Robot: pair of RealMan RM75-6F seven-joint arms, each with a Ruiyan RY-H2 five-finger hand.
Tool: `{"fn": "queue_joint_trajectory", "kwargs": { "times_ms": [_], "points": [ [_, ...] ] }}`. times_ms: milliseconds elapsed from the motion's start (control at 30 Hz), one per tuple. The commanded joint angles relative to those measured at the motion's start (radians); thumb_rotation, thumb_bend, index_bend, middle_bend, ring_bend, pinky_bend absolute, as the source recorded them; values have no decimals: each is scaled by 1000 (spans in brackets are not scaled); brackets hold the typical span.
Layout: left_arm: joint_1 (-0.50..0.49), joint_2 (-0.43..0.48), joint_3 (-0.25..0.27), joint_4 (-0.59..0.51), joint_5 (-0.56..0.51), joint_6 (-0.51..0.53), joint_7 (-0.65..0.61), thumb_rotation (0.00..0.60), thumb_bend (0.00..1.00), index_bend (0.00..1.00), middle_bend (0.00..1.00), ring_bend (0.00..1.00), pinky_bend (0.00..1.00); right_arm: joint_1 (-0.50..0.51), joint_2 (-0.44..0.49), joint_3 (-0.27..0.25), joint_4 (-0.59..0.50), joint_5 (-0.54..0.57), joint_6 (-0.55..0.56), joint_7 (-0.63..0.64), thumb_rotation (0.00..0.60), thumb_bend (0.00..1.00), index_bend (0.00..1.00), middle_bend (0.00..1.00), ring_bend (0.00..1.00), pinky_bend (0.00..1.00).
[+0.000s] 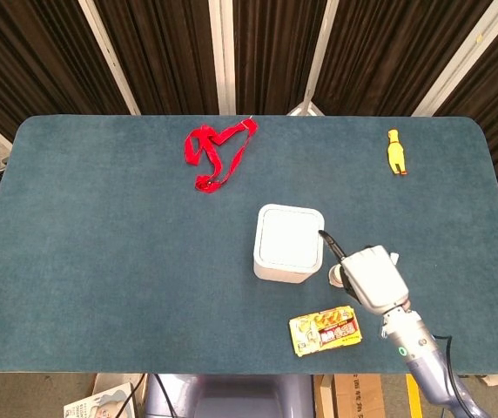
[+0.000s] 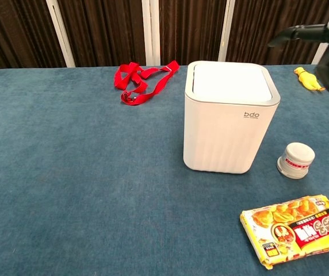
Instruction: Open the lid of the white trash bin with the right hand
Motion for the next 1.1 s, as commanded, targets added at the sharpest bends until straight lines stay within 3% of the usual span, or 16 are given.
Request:
{"fn": "queue_joint_trajectory", "kwargs": {
  "times_ms": [33,367,633,1100],
  "points": [
    [0,1,0,-5,-5,-4,6,600,45,100,0,0,0,42,16,12,-20,61,-39,-30,600,769,100,799,819,694],
    [1,1,-6,-13,-21,-5,13,600,45,100,0,0,0,127,21,-1,-28,195,-79,-79,600,769,171,799,819,694],
    [2,0,-8,-17,-27,-5,16,600,45,100,0,0,0,143,20,-23,-34,192,-63,-69,600,769,231,799,819,694],
    [2,-3,-13,-20,-36,-6,17,600,46,100,0,0,0,154,25,-68,-47,150,-45,-45,600,769,250,799,819,694]
  ]
}}
